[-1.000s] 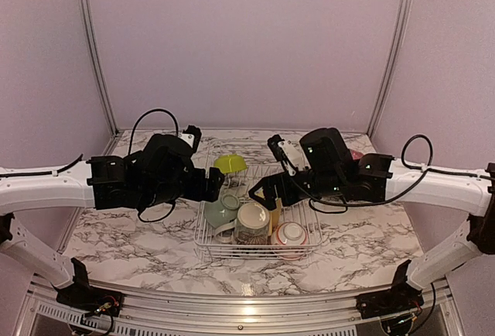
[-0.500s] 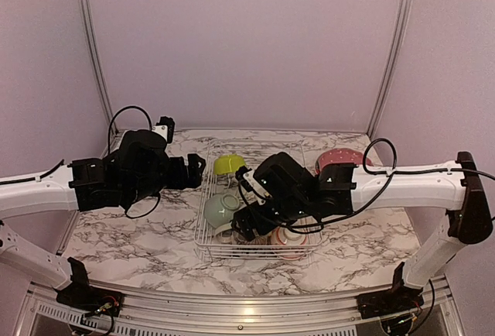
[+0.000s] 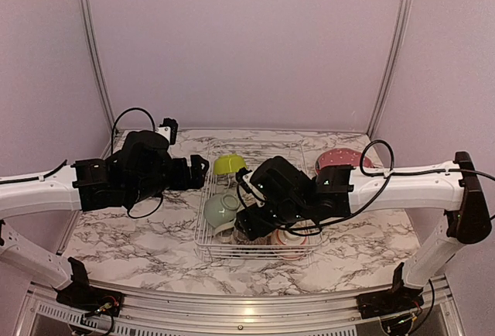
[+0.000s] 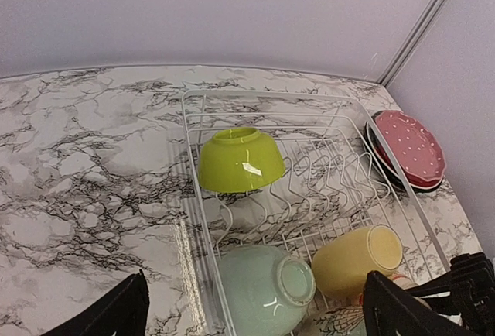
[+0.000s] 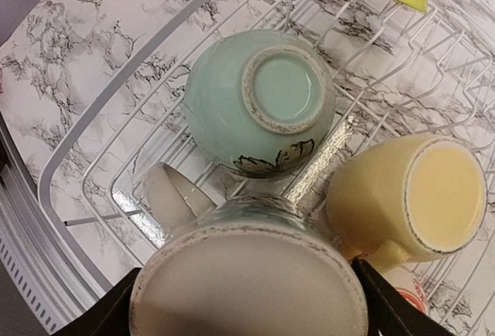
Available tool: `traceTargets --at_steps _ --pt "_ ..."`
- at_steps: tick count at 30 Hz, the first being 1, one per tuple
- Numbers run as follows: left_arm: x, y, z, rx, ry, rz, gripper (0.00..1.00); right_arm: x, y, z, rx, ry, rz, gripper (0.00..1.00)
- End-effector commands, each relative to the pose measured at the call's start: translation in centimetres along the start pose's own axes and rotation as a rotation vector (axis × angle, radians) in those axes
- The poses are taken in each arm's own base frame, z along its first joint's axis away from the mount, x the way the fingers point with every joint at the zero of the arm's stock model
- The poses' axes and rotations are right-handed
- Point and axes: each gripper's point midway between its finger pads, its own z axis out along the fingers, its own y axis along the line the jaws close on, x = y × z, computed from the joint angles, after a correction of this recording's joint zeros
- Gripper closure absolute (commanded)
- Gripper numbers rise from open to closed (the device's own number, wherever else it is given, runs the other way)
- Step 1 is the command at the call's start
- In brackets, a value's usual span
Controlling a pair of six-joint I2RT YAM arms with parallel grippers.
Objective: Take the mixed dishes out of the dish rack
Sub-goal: Grab the cup from the dish rack, then pass from the right arm to the left
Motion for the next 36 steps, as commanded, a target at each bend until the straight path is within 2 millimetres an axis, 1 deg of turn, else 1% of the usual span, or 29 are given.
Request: traceTargets --at_steps 1,2,4,8,11,13,16,21,23,24,25,27,28,30,33,36 --pt "-0.4 -0.4 0.3 0.019 -0.006 -0.026 0.01 -1.4 0.1 -0.3 0.029 -0.037 -0.007 0.46" --pt "-0.4 -0.5 0.3 0.022 -0.002 -0.026 0.01 -1.6 0.0 -0.5 0.031 -0.046 -0.005 0.5" --pt "-0.3 -0.5 0.4 0.021 -0.001 -0.021 0.01 -2.4 -0.1 -1.3 0.033 -0.088 0.004 0.55" --pt "-0.5 -0.4 0.3 0.014 -0.005 -0.02 0.01 -4.7 0.4 -3.2 -0.005 -0.185 0.033 0.63" --pt "-0.8 -0.3 0.0 0.016 -0.013 -0.023 0.01 -6.4 0.4 -4.8 -0.021 -0.264 0.056 0.71" --pt "-1.1 -0.1 -0.2 0.005 -0.023 -0.021 0.01 -7.6 0.2 -5.7 -0.036 -0.303 0.081 0.79" --pt "-1.5 0.2 -0.7 -0.003 -0.033 -0.025 0.01 -9.0 0.4 -7.2 -0.088 -0.357 0.107 0.83" --pt "-2.0 0.7 -1.5 0.0 -0.056 -0.041 0.01 -11.4 -0.7 -9.4 -0.188 -0.437 0.204 0.96" --pt "-2.1 0.4 -1.7 0.019 -0.058 -0.049 0.01 -12.4 -1.4 -10.9 -0.239 -0.501 0.256 0.97" --pt "-2.1 0.3 -1.9 0.034 -0.061 -0.055 0.01 -12.6 -2.1 -11.2 -0.245 -0.519 0.288 0.97" --pt "-2.2 0.1 -1.9 0.05 -0.065 -0.061 0.01 -13.1 -2.9 -12.1 -0.259 -0.554 0.326 0.97" --pt "-2.4 -0.5 -2.0 0.088 -0.067 -0.075 0.01 -13.6 -4.4 -13.1 -0.31 -0.605 0.396 0.97" --pt "-2.3 -0.7 -1.9 0.105 -0.061 -0.083 0.01 -14.1 -4.9 -14.0 -0.358 -0.643 0.428 0.97" --pt "-2.2 -1.6 -1.8 0.168 -0.047 -0.104 0.01 -14.3 -6.0 -15.3 -0.431 -0.696 0.471 0.97" --pt "-1.9 -4.5 -2.2 0.37 -0.025 -0.138 0.01 -14.5 -7.5 -16.5 -0.493 -0.746 0.512 0.97" --pt "-1.6 -7.3 -3.1 0.566 0.0 -0.17 0.01 -14.8 -8.1 -17.3 -0.541 -0.769 0.534 0.97"
